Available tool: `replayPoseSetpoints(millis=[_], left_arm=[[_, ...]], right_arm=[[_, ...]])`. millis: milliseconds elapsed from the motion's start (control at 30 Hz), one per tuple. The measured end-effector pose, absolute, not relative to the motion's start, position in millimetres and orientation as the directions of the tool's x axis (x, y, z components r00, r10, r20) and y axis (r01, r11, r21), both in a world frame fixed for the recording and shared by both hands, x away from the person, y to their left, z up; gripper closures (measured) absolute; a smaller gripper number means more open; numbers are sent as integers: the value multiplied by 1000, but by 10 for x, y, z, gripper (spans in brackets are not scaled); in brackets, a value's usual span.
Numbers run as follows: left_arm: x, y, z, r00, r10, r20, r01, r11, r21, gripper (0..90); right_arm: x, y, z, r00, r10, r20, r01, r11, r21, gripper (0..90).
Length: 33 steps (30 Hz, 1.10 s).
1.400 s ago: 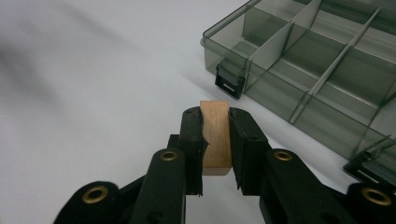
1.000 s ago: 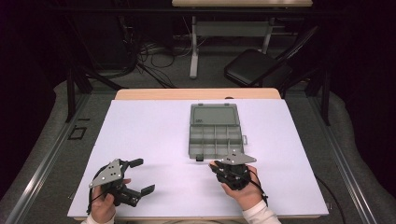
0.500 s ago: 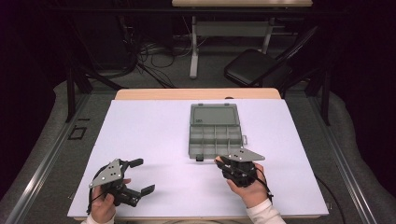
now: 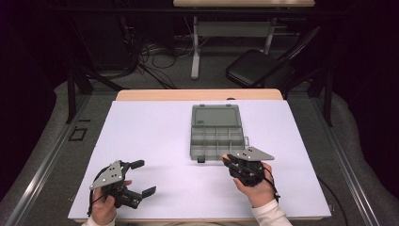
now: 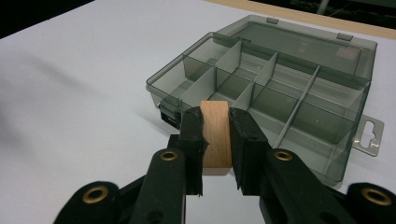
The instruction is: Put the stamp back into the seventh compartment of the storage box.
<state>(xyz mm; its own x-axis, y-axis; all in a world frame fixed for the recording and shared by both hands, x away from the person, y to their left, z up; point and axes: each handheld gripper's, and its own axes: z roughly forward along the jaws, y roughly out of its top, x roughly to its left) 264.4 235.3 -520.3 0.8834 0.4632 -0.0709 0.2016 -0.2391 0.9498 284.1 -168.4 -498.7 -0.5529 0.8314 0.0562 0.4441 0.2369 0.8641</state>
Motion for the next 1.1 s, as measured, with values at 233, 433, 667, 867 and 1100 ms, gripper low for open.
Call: replayPoseSetpoints(millis=[233, 433, 667, 867, 1100], left_arm=[[2644, 2354, -5203, 883, 465, -72, 203, -238, 950, 8], [2644, 2354, -5203, 883, 464, -71, 202, -238, 950, 8], [2644, 2353, -5203, 883, 464, -71, 202, -238, 950, 8], [2643, 2354, -5203, 882, 465, -72, 203, -237, 950, 8], [2646, 2356, -5203, 882, 466, -75, 205, -236, 950, 8]], right_arm=[[2852, -1744, -4960, -539, 840, 55, 444, 228, 867, 764], [2864, -1811, -4928, -523, 850, 60, 444, 212, 871, 764], [2875, -1844, -4917, -519, 853, 61, 442, 206, 873, 764], [2873, -1856, -4911, -515, 855, 62, 451, 209, 868, 764], [2877, -1854, -4907, -517, 854, 61, 450, 210, 868, 764]])
